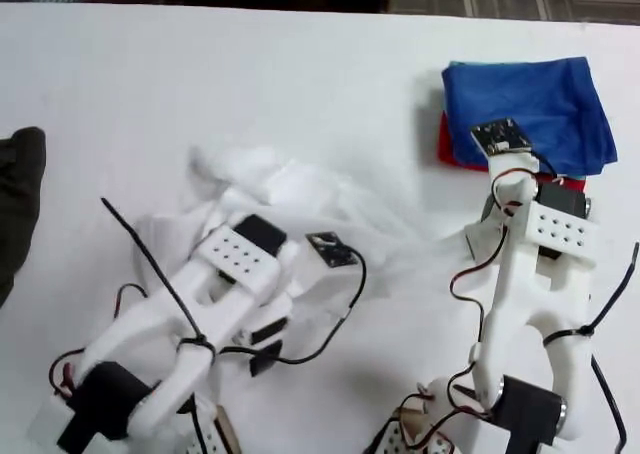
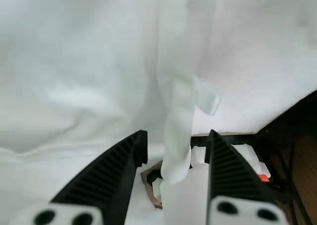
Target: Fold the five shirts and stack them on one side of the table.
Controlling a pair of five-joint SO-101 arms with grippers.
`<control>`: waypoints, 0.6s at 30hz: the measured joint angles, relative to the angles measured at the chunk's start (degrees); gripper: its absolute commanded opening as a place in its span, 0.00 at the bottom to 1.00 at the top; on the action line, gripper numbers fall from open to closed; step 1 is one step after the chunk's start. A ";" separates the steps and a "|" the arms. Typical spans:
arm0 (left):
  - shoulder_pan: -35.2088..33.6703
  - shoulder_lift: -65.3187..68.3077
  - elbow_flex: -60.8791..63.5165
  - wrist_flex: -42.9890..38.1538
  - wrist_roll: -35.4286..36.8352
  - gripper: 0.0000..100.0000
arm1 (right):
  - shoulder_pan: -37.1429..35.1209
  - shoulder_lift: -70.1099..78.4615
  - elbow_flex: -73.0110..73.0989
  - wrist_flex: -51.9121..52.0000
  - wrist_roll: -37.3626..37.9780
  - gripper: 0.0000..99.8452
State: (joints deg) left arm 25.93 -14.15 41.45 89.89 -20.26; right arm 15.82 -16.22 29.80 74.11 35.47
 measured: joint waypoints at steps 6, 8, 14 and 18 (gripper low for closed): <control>0.00 0.00 1.85 -0.26 -2.11 0.21 | 0.00 0.00 -1.67 0.00 0.00 0.02; 0.00 0.00 1.85 -0.44 -2.73 0.21 | 0.00 0.00 -2.90 0.00 0.00 0.02; 0.09 0.00 2.20 -0.62 -3.16 0.13 | 0.00 0.00 -3.96 0.00 0.00 0.02; 0.09 0.09 2.20 -0.62 -3.16 0.13 | 0.00 0.00 -3.96 0.00 0.00 0.02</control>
State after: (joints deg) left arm 26.02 -14.07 43.65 89.27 -23.43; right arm 15.82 -16.22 25.85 74.11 35.47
